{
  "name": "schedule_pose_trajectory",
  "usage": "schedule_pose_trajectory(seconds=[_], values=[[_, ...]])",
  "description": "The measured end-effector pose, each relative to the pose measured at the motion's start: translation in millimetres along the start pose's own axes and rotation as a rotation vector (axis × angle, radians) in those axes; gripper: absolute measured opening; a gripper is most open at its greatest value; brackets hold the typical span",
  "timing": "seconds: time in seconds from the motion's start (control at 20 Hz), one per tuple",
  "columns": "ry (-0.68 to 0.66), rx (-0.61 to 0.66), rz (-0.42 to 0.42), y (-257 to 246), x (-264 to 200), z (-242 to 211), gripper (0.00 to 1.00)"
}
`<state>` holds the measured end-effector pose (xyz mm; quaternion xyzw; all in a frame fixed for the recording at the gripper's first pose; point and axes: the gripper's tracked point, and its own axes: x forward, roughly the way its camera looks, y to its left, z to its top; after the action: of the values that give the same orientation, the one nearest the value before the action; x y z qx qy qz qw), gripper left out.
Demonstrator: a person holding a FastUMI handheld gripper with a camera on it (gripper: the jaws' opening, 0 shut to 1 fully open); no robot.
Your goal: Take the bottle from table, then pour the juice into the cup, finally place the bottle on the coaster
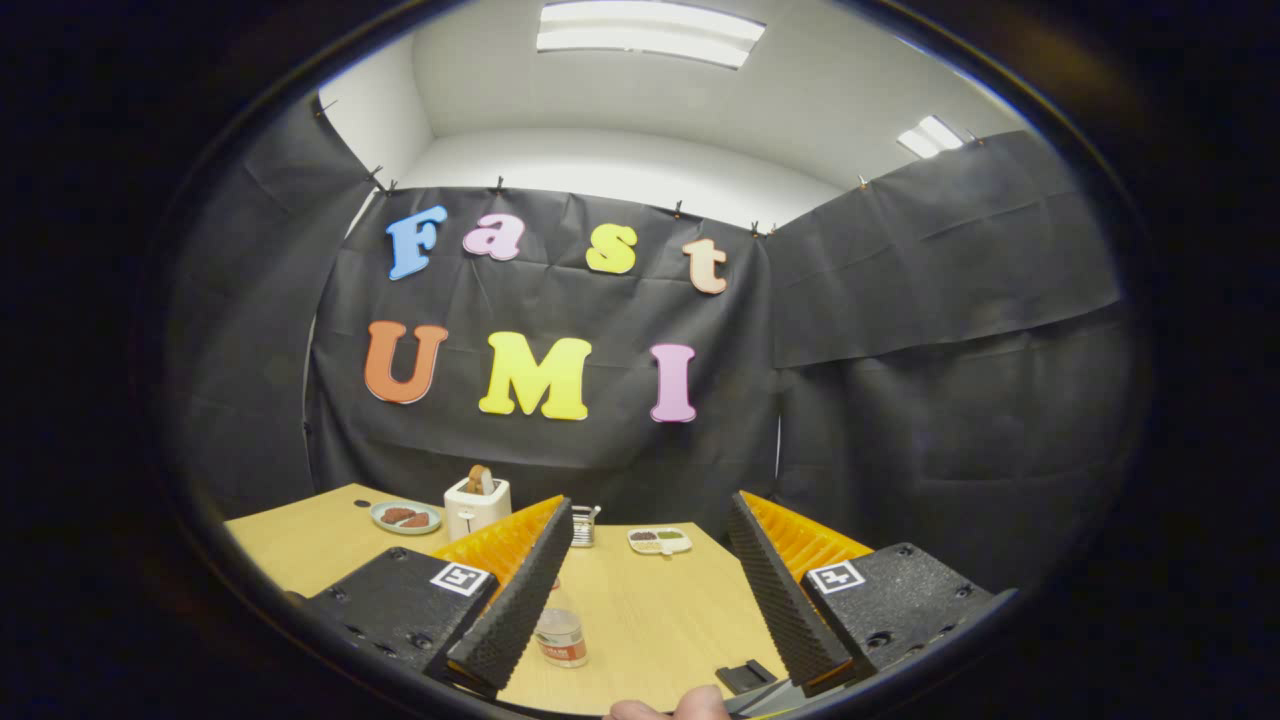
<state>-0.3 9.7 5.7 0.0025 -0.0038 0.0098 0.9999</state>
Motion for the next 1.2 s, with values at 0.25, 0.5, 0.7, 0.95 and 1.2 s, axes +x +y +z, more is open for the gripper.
schedule_pose_trajectory(seconds=[0.25,0.5,0.7,0.95,1.2], values=[[0.005,-0.002,0.007,5,1,0,1.00],[0.015,0.000,0.027,13,2,-4,1.00],[0.021,0.003,0.034,15,3,-6,1.00],[0.029,0.001,0.046,19,4,-10,1.00],[0.076,0.017,0.094,33,6,-33,1.00]])
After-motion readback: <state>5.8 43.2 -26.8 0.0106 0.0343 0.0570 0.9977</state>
